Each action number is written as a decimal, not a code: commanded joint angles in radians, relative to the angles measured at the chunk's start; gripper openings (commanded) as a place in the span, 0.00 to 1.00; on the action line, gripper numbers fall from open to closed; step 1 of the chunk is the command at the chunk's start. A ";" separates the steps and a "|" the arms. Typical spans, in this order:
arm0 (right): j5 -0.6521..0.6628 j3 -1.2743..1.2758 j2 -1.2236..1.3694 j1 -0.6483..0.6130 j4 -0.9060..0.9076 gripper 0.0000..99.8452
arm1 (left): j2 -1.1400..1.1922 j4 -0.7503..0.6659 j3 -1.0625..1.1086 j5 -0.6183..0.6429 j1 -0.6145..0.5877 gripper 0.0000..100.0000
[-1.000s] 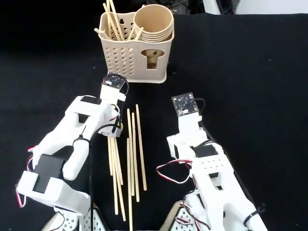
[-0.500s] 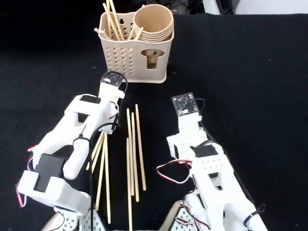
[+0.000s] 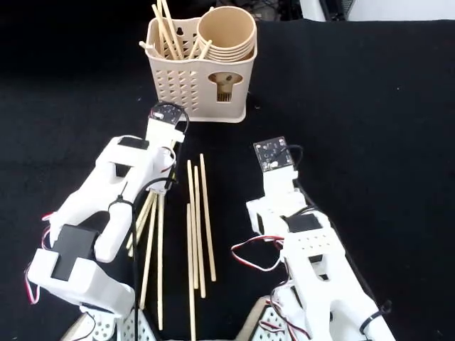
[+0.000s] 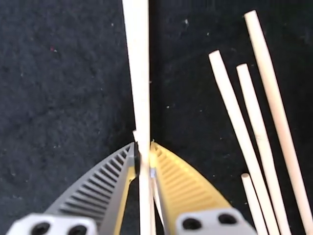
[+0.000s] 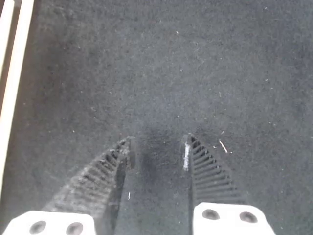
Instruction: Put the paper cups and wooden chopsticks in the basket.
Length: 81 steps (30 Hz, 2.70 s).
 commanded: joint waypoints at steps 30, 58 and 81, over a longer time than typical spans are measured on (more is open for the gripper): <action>-0.002 -0.005 -0.027 0.005 -0.018 0.17 | -0.776 0.195 0.252 -0.081 -0.033 0.03; 0.000 -0.002 -0.021 0.005 -0.040 0.17 | -0.809 -1.135 0.027 0.117 -0.008 0.03; 0.000 -0.001 -0.021 0.005 -0.046 0.17 | -0.209 -1.137 -0.346 0.107 0.039 0.03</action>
